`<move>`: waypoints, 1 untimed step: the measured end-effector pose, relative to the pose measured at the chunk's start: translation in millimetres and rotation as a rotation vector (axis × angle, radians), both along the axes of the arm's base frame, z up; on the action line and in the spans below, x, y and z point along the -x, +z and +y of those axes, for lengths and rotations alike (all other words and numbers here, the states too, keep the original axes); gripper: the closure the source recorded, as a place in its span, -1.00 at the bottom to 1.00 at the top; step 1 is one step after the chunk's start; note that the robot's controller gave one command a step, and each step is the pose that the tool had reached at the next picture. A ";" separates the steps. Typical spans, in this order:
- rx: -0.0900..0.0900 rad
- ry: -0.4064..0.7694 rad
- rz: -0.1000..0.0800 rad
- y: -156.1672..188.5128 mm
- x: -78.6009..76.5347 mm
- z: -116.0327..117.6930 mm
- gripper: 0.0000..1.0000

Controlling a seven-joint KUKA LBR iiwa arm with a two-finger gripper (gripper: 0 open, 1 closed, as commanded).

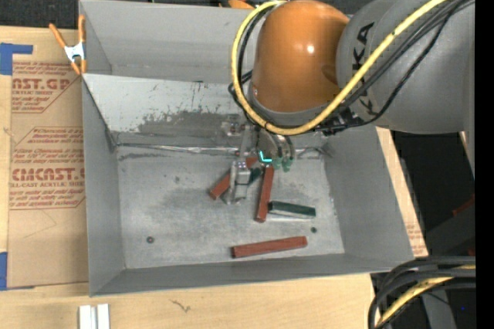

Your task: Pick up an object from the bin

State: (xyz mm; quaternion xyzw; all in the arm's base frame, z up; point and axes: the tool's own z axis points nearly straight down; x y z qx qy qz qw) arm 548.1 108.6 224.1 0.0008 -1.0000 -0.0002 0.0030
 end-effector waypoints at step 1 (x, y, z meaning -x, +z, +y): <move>0.002 0.040 0.000 -133.1 -18.0 -64.6 -1.00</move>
Offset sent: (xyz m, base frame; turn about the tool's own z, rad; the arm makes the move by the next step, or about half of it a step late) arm 0.0198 -0.0626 -0.1280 -0.0420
